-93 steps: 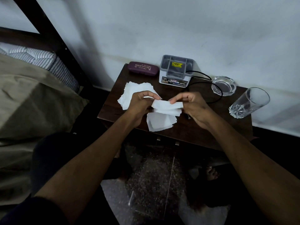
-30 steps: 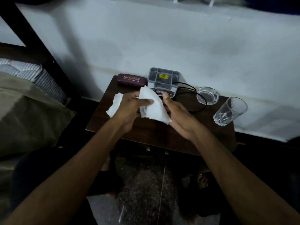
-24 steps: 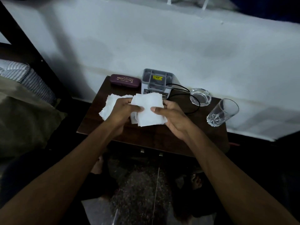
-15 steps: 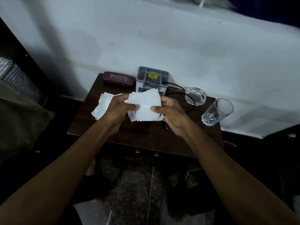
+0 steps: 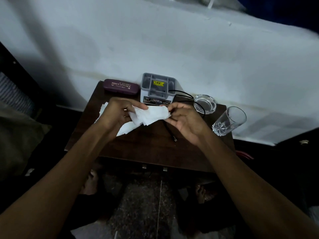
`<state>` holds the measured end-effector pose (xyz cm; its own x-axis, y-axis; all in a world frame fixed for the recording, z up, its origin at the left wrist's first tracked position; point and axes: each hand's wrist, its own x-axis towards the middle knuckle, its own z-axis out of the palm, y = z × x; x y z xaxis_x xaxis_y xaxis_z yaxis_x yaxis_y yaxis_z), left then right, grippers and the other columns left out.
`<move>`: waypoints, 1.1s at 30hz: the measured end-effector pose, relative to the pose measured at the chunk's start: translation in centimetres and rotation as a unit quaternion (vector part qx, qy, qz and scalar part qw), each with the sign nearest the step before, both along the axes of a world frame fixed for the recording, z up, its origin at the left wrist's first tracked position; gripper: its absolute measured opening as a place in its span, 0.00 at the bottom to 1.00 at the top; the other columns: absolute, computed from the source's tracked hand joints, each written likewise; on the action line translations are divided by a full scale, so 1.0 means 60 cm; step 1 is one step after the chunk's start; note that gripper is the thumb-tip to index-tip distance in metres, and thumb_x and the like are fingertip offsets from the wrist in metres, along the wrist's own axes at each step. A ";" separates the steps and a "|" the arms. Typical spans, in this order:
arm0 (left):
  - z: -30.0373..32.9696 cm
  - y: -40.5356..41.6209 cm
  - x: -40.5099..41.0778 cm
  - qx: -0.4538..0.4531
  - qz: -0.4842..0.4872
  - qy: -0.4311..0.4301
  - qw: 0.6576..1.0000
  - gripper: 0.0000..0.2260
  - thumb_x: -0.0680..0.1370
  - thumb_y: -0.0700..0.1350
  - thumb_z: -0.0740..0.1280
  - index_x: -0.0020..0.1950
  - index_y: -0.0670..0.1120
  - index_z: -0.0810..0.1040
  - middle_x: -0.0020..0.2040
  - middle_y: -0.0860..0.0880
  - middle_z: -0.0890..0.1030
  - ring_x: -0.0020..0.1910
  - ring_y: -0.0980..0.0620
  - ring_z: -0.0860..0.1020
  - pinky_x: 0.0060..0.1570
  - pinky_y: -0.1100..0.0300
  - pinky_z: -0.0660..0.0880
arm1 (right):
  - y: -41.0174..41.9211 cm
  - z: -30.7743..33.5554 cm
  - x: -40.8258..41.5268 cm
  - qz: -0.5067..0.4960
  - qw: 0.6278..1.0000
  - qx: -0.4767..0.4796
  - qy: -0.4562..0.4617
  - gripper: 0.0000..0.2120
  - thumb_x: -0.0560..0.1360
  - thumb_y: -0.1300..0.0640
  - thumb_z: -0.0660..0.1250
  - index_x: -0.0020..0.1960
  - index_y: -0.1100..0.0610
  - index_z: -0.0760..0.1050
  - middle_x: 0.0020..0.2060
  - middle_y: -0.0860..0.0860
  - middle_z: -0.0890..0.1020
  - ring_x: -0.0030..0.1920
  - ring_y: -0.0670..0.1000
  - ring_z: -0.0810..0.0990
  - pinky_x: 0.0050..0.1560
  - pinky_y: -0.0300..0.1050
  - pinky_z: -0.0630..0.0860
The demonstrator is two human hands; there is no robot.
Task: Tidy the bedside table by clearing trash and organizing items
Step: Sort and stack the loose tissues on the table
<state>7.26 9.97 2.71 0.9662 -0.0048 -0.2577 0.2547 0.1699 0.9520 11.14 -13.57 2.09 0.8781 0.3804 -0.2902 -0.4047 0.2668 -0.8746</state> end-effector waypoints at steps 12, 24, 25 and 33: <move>0.012 -0.030 0.000 -0.109 0.028 -0.039 0.993 0.19 0.83 0.38 0.56 0.65 0.31 0.81 0.66 0.38 0.83 0.68 0.33 0.79 0.70 0.41 0.74 | 0.060 0.021 0.005 -0.006 0.999 0.013 0.028 0.21 0.78 0.44 0.68 0.65 0.57 0.78 0.54 0.54 0.88 0.56 0.52 0.86 0.62 0.54 0.81; 0.020 -0.027 0.010 -0.009 0.014 -0.050 0.999 0.15 0.81 0.38 0.66 0.65 0.45 0.84 0.62 0.47 0.86 0.63 0.47 0.84 0.62 0.47 0.78 | 0.009 0.063 0.113 -0.213 0.958 -0.175 -0.076 0.12 0.77 0.65 0.72 0.60 0.60 0.79 0.48 0.57 0.85 0.49 0.58 0.85 0.45 0.50 0.83; 0.021 -0.020 0.011 -0.011 0.020 -0.048 0.999 0.14 0.81 0.37 0.65 0.65 0.43 0.84 0.62 0.46 0.86 0.62 0.46 0.85 0.60 0.48 0.78 | -0.007 0.078 0.133 -0.213 0.946 -0.214 -0.115 0.13 0.75 0.64 0.73 0.58 0.61 0.80 0.46 0.58 0.85 0.47 0.60 0.85 0.43 0.51 0.83; 0.022 0.009 0.024 -0.006 0.037 -0.041 0.998 0.12 0.82 0.37 0.65 0.64 0.40 0.83 0.59 0.44 0.87 0.59 0.44 0.86 0.56 0.51 0.78 | -0.019 0.115 0.249 -0.024 0.783 -0.568 -0.251 0.10 0.71 0.56 0.75 0.36 0.53 0.74 0.33 0.52 0.77 0.38 0.54 0.81 0.41 0.51 0.85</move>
<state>8.71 10.51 4.05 0.9820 0.0656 -0.1771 0.1613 0.1960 0.9672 26.05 -14.70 9.02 0.9954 0.0903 -0.0318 0.0528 -0.7951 -0.6041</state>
